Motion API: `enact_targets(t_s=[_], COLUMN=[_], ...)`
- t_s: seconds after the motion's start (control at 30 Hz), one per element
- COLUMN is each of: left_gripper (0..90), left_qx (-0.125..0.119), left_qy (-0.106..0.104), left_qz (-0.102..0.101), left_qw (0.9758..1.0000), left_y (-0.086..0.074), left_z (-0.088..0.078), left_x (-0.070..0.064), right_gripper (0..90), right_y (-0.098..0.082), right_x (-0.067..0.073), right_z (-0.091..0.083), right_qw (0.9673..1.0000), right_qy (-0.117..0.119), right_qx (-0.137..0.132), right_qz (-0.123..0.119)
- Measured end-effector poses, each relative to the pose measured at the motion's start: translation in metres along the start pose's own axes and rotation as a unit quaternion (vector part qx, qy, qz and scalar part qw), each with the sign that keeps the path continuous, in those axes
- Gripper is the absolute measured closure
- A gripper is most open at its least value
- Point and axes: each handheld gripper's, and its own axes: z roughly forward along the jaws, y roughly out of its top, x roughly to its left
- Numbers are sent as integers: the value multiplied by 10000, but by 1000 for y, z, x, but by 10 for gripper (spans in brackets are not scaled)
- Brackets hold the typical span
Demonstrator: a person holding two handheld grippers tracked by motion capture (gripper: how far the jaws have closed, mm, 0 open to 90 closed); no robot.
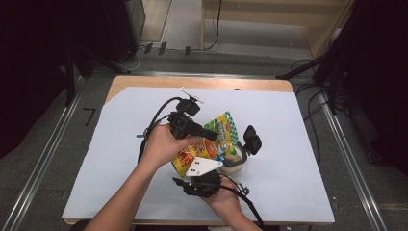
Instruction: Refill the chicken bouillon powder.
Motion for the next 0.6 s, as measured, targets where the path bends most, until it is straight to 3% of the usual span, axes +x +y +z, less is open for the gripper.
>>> enact_targets(t_s=[0.23,0.6], left_gripper=[783,788], left_qx=[92,147], left_qy=[-1,-37], left_qz=[-26,-43], left_qw=[10000,9999], left_y=[-1,0], left_z=[8,16], left_x=[3,7], right_gripper=[630,612], right_y=[-7,-14], right_x=[-1,-3], right_z=[2,6], right_qw=[10000,9997], right_qy=[48,188], right_qx=[35,14], right_qz=[-35,124])
